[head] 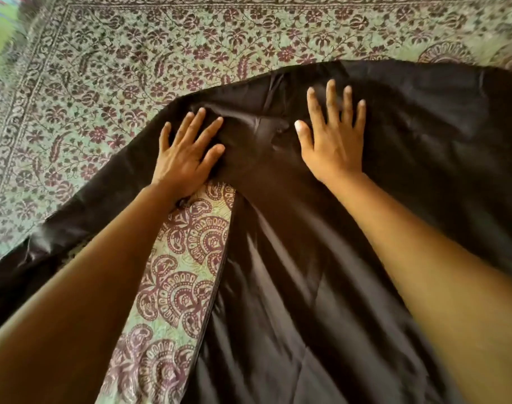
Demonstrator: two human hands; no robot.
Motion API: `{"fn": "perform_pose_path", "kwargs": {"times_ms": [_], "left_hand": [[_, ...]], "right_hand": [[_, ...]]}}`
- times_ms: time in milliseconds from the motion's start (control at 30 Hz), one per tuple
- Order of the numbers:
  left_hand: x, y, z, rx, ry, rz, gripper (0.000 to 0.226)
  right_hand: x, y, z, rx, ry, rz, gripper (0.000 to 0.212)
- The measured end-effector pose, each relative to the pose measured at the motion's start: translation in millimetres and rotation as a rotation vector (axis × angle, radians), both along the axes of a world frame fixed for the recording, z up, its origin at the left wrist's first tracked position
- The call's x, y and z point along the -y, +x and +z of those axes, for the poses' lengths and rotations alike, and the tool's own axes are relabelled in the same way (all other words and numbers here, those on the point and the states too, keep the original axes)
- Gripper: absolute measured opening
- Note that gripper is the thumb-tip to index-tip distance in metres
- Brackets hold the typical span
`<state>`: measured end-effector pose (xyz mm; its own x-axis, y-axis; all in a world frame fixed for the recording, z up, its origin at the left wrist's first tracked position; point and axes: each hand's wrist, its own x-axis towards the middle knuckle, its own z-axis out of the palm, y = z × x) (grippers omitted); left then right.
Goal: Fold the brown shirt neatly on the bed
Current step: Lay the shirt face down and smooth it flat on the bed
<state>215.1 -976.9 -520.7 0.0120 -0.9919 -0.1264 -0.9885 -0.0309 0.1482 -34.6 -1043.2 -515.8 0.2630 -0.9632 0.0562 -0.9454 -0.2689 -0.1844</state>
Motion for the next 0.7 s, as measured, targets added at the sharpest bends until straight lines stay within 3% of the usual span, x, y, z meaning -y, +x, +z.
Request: {"fn": "perform_pose_path", "kwargs": {"times_ms": [133,233,300,367,467,700], "left_hand": [[19.2,7.8,12.5,0.112,0.061,0.016,0.056],[4.0,-20.4,30.1,0.095,-0.063,0.106,0.054],[-34.8,-55.7,34.8,-0.072,-0.188,0.160,0.054],[-86.7,-91.3,28.9,-0.177,-0.173,0.137,0.058],[-140.7,-106.6,5.4,-0.085,-0.062,0.149,0.059],[-142.8,-103.7,0.8,-0.014,-0.007,0.241,0.059]], "right_hand": [[-55.0,0.3,-12.0,0.005,-0.018,0.401,0.060],[-49.3,-6.1,-13.8,-0.027,0.072,0.271,0.063],[-38.1,-8.2,-12.5,-0.061,0.091,0.233,0.066],[-31.4,-8.8,-11.9,-0.065,0.097,0.241,0.067],[-24.6,-13.0,-11.5,-0.059,0.088,0.230,0.065],[-8.2,-13.2,0.2,-0.146,0.153,-0.031,0.056]]}}
